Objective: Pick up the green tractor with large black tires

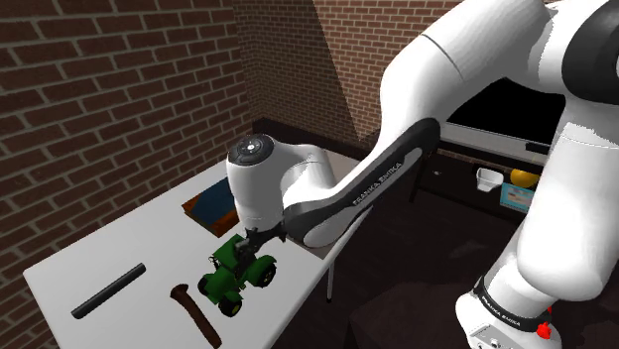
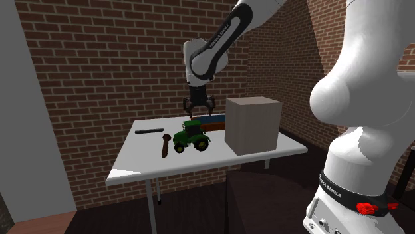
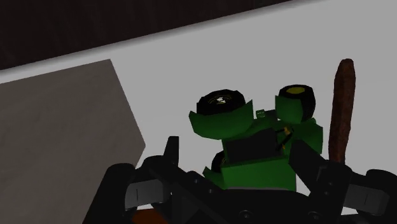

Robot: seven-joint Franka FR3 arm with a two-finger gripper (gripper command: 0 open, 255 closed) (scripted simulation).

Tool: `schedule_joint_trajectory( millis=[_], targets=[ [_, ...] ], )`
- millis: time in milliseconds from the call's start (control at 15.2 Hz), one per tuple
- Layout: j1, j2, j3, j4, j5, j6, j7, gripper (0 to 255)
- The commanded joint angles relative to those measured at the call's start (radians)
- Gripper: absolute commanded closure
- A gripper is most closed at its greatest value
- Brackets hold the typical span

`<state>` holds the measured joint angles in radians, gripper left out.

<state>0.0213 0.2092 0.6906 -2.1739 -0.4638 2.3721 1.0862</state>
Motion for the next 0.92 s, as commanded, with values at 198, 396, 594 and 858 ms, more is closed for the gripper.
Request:
schedule_joint_trajectory(
  millis=[198, 396, 594, 858],
  targets=[
    [0.136, 0.226, -0.078, 0.190, -0.196, -0.048, 0.179, 0],
    [0.219, 0.351, -0.127, 0.323, -0.265, -0.086, 0.238, 0],
    [0.244, 0.395, -0.148, 0.353, -0.290, -0.079, 0.260, 0],
    [0.258, 0.432, -0.169, 0.357, -0.320, -0.052, 0.284, 0]
  ],
)
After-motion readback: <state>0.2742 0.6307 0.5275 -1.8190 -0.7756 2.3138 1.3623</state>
